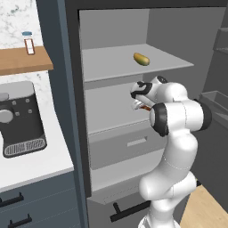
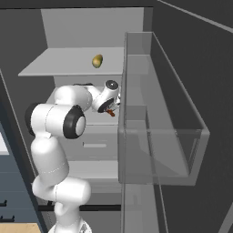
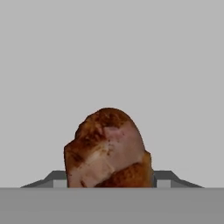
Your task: Place one cucumber and one chicken drumstick in each tupperware on the nearby counter, to pack two identical lunches.
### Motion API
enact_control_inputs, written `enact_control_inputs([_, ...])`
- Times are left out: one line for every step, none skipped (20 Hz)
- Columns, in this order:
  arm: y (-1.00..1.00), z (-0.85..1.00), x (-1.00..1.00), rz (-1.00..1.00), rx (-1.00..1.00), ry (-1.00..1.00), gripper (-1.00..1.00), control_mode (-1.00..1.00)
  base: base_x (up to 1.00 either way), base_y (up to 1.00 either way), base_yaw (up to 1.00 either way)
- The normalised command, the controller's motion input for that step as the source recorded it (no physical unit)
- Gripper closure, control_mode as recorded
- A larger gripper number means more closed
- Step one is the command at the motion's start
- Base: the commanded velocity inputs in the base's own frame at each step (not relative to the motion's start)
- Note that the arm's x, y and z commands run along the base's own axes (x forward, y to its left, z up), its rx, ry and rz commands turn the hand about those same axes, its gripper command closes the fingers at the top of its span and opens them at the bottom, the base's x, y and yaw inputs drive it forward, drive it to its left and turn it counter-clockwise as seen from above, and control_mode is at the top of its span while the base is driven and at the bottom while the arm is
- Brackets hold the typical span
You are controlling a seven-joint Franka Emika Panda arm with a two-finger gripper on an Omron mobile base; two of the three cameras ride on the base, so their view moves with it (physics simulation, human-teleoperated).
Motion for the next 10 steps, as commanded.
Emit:
enact_control_inputs([0.00,0.00,-0.01,0.00,0.00,0.01,1.00,-1.00,0.00,0.00,0.00])
enact_control_inputs([0.00,0.00,-0.15,0.00,0.00,0.01,1.00,-1.00,0.00,0.00,0.00])
enact_control_inputs([0.02,0.00,-0.27,0.00,0.00,0.00,1.00,-1.00,0.00,0.00,0.00])
enact_control_inputs([0.06,0.00,-0.45,0.00,0.00,0.00,1.00,-1.00,0.00,0.00,0.00])
enact_control_inputs([0.14,0.00,-0.64,0.00,0.00,0.00,1.00,-1.00,0.00,0.00,0.00])
enact_control_inputs([0.13,0.08,-0.79,0.00,0.00,0.00,1.00,-1.00,0.00,0.00,0.00])
enact_control_inputs([0.14,0.16,-0.87,0.00,0.00,0.00,1.00,-1.00,0.00,0.00,0.00])
enact_control_inputs([0.12,0.24,-0.94,0.00,0.00,0.00,1.00,-1.00,0.00,0.00,0.00])
enact_control_inputs([0.11,0.31,-1.00,0.00,0.00,0.00,1.00,-1.00,0.00,0.00,0.00])
enact_control_inputs([0.04,0.39,-1.00,0.00,0.00,0.00,1.00,-1.00,0.00,0.00,0.00])
